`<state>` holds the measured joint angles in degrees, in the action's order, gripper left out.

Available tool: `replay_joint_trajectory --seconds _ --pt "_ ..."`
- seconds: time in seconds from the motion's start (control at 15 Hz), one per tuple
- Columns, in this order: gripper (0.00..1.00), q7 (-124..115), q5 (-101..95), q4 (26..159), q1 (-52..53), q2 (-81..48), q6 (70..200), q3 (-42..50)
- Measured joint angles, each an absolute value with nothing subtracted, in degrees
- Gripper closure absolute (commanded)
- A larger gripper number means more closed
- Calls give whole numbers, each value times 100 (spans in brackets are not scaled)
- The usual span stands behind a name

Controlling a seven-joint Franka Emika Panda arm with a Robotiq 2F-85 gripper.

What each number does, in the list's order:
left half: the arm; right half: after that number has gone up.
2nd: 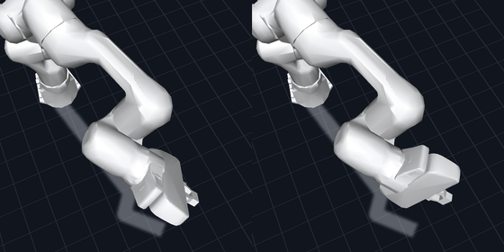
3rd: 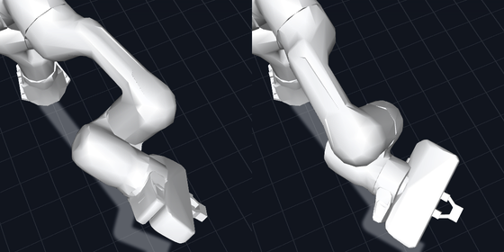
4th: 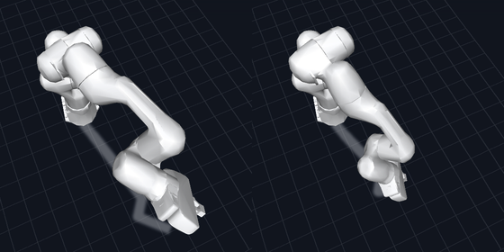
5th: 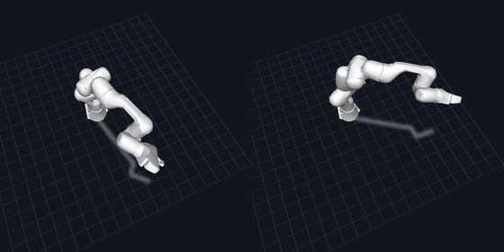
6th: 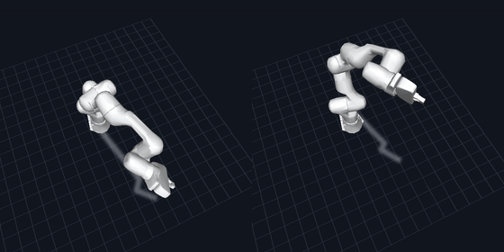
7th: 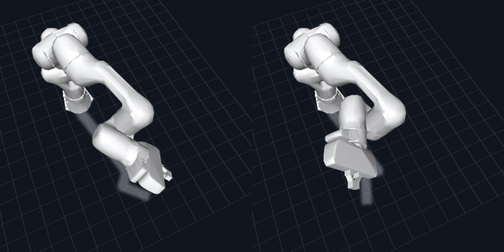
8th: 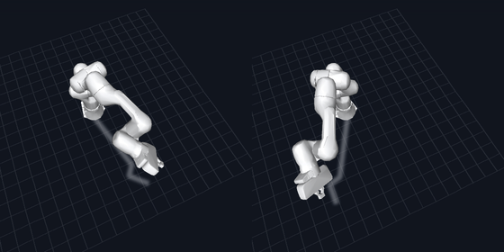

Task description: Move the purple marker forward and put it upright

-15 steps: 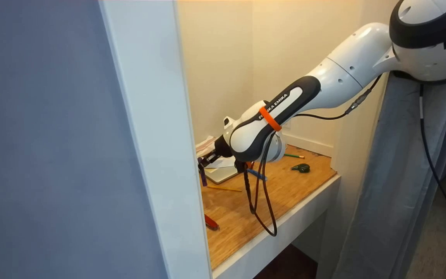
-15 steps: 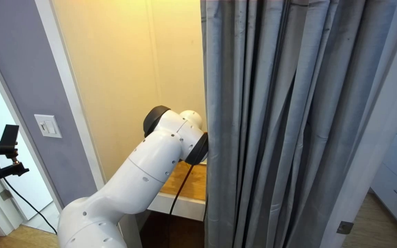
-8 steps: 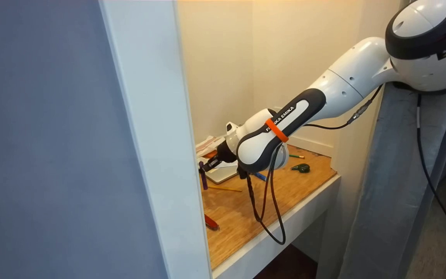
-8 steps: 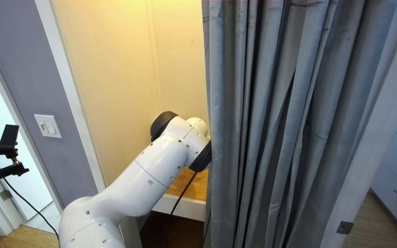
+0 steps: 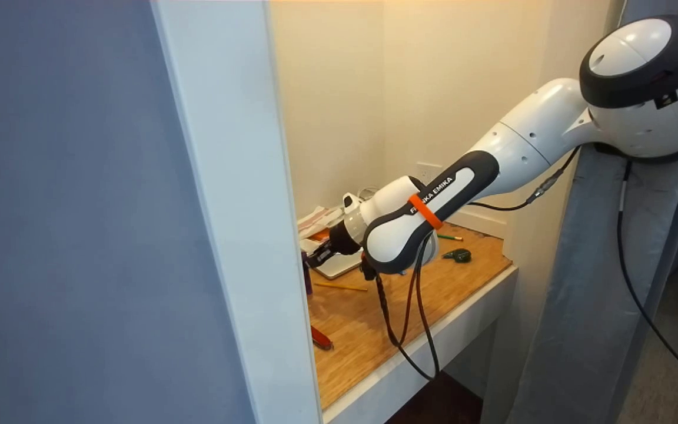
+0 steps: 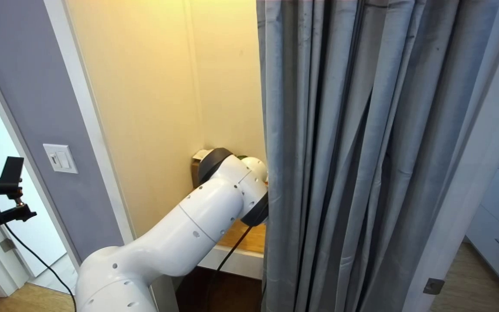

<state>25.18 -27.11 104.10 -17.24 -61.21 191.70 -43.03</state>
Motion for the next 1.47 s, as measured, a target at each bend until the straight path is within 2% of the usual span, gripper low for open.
replay_joint_trajectory --seconds 0.87,1.47 --pt "94 3272 -3202 10233 -2177 -6874 19188 -4845" --pt "94 3702 -3278 10170 -2245 -6947 19188 -4866"
